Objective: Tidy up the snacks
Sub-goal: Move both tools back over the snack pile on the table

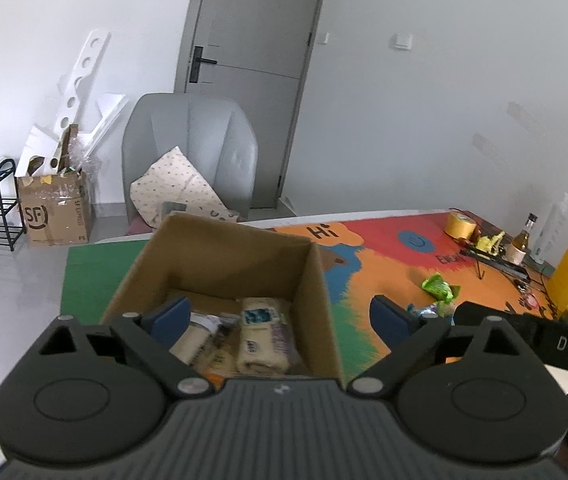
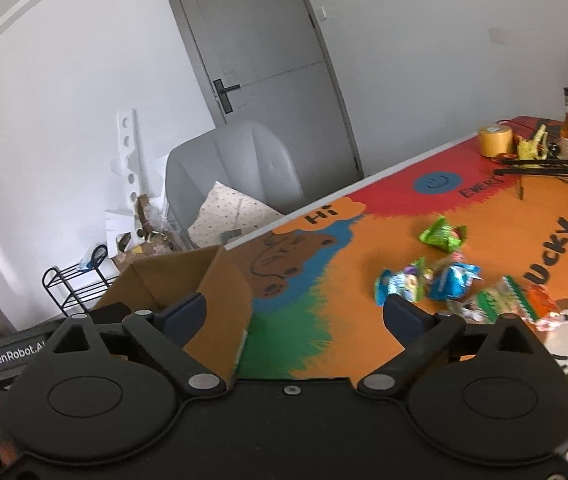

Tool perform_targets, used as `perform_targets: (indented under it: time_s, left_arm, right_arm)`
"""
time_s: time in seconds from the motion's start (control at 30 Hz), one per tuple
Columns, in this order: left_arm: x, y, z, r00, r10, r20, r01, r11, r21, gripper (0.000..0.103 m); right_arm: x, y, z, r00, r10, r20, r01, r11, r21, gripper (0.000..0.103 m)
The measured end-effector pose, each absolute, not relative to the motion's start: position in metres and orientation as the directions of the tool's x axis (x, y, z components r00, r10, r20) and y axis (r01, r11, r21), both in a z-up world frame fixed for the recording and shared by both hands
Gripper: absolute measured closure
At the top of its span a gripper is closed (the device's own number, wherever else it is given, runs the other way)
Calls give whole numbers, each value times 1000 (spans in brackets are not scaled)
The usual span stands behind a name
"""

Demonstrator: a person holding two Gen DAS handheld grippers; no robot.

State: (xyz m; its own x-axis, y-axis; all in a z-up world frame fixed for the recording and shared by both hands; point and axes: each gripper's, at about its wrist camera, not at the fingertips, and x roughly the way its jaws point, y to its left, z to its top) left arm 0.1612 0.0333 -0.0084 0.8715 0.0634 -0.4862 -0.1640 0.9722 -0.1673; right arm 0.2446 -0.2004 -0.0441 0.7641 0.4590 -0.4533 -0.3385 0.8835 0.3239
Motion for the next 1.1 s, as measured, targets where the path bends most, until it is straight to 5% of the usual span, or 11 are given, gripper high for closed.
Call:
perform_targets:
  time_s: [1.1]
  left_arm:
    - [197, -79, -14, 853, -50, -519, 2, 996, -94, 7]
  right_arm:
    - [248, -323, -73, 789, 364, -494, -194, 912, 361, 3]
